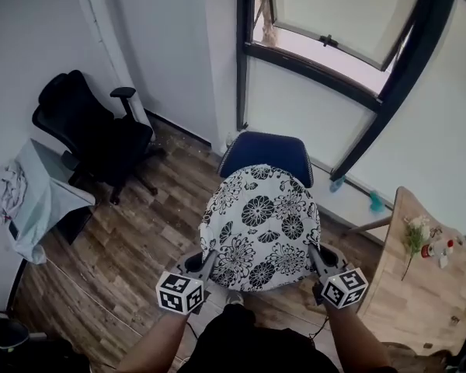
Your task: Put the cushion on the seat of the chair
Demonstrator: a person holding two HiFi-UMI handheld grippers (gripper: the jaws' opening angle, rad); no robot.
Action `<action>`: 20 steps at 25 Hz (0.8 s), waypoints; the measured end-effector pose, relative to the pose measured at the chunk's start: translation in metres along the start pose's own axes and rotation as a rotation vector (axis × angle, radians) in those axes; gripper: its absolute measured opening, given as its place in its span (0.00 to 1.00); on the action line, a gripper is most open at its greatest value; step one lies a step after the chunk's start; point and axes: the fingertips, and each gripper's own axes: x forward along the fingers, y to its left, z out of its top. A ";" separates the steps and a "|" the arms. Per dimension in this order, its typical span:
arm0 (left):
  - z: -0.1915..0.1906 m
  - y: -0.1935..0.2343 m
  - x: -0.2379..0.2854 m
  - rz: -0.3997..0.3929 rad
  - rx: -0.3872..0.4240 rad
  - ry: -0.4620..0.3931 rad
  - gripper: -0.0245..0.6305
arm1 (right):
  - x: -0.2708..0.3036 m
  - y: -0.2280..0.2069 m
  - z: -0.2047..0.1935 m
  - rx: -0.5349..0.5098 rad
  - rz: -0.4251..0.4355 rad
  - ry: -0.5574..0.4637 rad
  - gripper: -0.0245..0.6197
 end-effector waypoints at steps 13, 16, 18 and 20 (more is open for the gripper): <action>0.007 0.009 0.005 -0.135 0.005 0.047 0.08 | -0.017 0.021 0.005 0.012 -0.138 0.022 0.09; 0.010 0.013 0.001 -0.131 -0.015 0.052 0.08 | -0.019 0.027 0.012 0.017 -0.143 0.039 0.09; 0.017 0.015 -0.007 -0.131 -0.031 0.068 0.08 | -0.022 0.036 0.021 0.025 -0.146 0.067 0.10; 0.030 0.012 -0.020 -0.128 -0.021 0.078 0.08 | -0.029 0.048 0.040 0.025 -0.146 0.085 0.09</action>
